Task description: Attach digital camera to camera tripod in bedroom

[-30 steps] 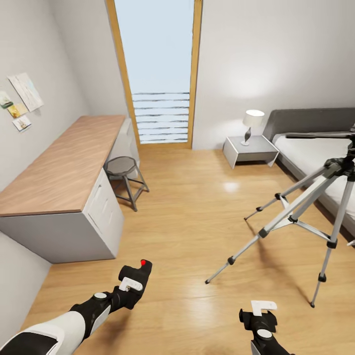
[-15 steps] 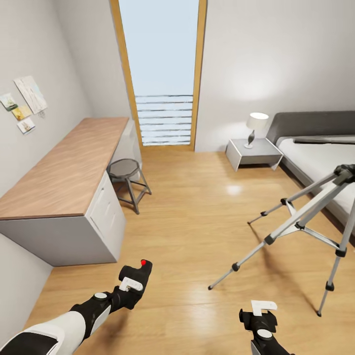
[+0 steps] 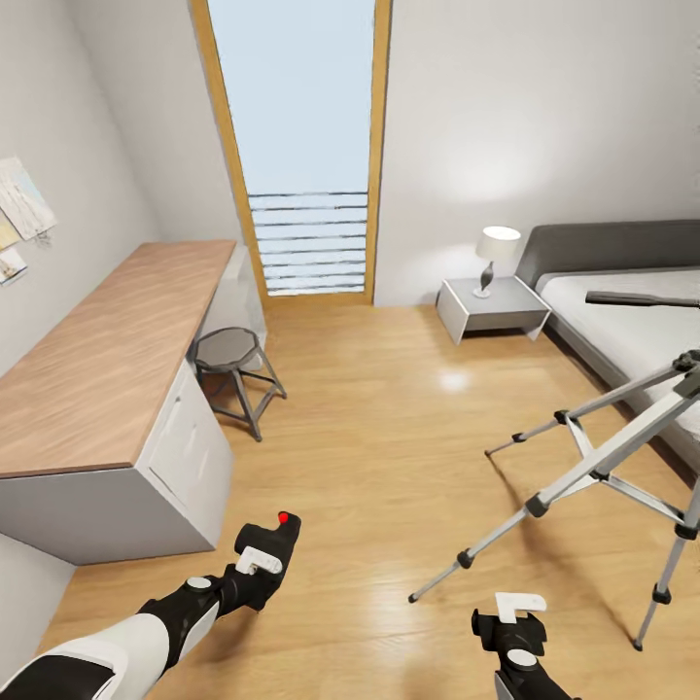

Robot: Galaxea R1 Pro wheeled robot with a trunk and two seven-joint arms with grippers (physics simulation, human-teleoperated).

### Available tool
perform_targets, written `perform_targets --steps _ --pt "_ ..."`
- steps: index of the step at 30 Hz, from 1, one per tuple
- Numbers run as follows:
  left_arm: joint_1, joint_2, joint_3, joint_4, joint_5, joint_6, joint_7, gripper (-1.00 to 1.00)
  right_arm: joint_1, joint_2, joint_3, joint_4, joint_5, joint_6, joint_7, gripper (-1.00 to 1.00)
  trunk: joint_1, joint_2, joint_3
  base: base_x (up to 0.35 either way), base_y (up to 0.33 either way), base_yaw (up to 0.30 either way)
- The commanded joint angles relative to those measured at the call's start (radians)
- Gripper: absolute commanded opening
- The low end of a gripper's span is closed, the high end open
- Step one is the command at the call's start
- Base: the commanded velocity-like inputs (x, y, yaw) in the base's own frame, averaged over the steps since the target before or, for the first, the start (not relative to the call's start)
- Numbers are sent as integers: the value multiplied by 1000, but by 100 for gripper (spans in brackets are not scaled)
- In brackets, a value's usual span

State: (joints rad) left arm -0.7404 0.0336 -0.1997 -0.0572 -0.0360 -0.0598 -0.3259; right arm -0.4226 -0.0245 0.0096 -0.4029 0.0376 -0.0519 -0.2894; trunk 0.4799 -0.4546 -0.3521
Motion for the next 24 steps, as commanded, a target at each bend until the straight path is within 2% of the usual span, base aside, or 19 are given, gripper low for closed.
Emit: perform_targets --steps 1,10,24 --pt "-1 0 -4 0 -4 -6 -1 -100 -1 0 1 1 4 -2 -4 100 1 -1 -1 126 0 -73" --pt "0 0 -4 0 -2 -6 -2 -100 -1 0 1 1 4 -2 -4 100 1 -1 -1 58 35 -12" --pt "0 -7 -4 1 -4 -6 -3 -100 -1 0 1 1 4 -2 -4 100 1 -1 -1 205 189 -1"
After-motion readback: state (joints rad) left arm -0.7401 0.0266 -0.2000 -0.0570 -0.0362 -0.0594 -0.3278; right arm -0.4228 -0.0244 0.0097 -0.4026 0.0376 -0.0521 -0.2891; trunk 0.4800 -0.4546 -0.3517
